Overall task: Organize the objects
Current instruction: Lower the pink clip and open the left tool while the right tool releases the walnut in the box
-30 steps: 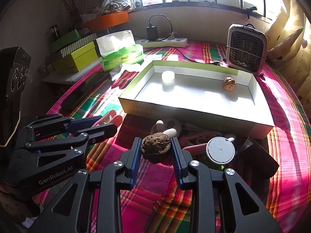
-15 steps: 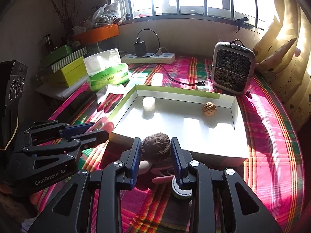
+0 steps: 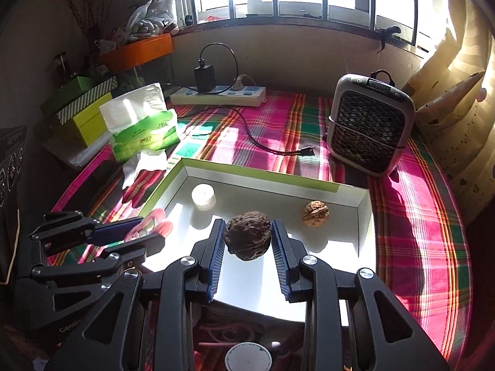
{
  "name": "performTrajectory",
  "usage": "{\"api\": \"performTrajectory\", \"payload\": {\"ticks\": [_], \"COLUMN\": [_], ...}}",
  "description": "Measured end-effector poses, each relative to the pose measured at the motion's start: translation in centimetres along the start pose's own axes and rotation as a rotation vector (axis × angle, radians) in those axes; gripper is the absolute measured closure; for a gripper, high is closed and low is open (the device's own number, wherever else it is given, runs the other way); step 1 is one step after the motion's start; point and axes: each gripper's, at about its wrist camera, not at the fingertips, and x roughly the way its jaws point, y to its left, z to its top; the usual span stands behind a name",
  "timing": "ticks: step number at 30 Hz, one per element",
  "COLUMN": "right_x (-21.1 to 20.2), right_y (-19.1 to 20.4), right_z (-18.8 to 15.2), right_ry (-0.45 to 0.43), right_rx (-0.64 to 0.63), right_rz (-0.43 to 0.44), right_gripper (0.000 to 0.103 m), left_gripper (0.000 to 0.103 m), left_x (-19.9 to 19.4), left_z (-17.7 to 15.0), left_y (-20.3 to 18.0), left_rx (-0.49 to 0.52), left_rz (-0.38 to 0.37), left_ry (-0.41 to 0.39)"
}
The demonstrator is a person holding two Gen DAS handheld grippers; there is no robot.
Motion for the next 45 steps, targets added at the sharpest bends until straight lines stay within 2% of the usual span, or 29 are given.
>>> {"api": "performTrajectory", "payload": {"ticks": [15, 28, 45], "right_x": [6.9, 8.9, 9.3], "right_y": [-1.7, -2.3, -2.5], "right_z": [2.7, 2.9, 3.2], "right_ry": [0.14, 0.182, 0.19], "right_rx": [-0.029, -0.038, -0.027], "right_rz": [-0.014, -0.022, -0.038], "right_gripper": [0.072, 0.072, 0.072], "left_gripper": [0.082, 0.082, 0.082], "left_x": [3.6, 5.0, 5.3], "left_z": [1.3, 1.7, 1.8], "left_y": [0.8, 0.6, 0.5], "left_rx": [-0.027, -0.017, -0.018], "left_rz": [0.021, 0.023, 0.019], "left_ry": [0.051, 0.073, 0.075]}}
